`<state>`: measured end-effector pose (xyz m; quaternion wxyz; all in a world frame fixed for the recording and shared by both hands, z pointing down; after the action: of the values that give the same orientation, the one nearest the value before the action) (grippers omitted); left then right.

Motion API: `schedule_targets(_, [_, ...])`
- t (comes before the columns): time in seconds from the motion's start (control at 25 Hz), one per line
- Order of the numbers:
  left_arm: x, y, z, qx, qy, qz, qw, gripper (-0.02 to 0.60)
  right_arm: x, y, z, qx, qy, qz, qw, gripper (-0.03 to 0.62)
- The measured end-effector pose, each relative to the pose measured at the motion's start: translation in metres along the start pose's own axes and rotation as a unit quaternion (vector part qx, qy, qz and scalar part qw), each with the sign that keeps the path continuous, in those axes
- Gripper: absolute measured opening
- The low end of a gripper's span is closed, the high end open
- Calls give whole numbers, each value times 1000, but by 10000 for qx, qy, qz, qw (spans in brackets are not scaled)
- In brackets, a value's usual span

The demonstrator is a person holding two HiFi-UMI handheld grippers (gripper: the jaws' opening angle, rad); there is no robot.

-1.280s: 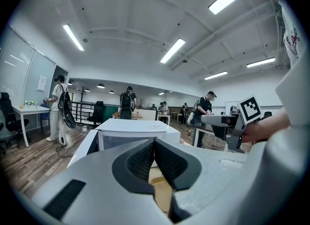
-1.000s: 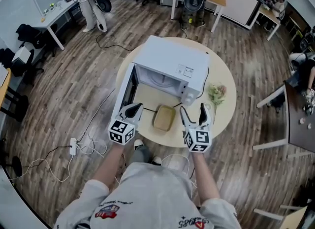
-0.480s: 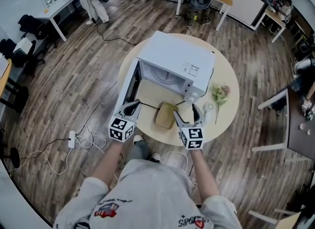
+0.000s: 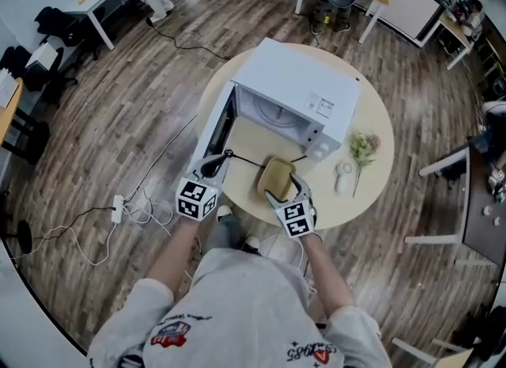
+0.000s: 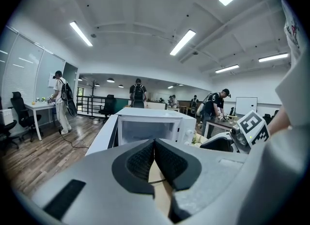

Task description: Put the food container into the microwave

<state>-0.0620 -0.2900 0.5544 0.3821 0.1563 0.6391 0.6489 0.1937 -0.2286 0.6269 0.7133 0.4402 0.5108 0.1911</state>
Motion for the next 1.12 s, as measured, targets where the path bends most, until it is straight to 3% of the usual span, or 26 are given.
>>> schedule_targets(0.44, [10, 17, -29, 144, -261, -129, 9995, 5, -46, 52, -14, 227, -441, -1300, 9903, 347])
schedule_targets(0.56, [12, 20, -35, 166, -299, -155, 9993, 5, -55, 60, -16, 81, -543, -1590, 9857, 324])
schedule_targets(0.92, [12, 24, -56, 277, -380, -164, 9988, 5, -82, 79, -11, 141, -456, -2405, 9695, 211])
schedule_targets(1.12, [8, 28, -64, 364, -427, -165, 9983, 5, -90, 89, -8, 262, -326, -2689, 9623, 69])
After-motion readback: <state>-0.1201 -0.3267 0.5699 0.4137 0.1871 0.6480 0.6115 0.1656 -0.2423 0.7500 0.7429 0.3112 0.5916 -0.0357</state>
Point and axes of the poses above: the fingertips, and each gripper's own axes: x backward along the fingers, z to its right, y out of its underside, the point moved 10 cm from there along x, backward along the fingers, and after that the axes turned 14 degrees about -x, right-handed, at the moved point
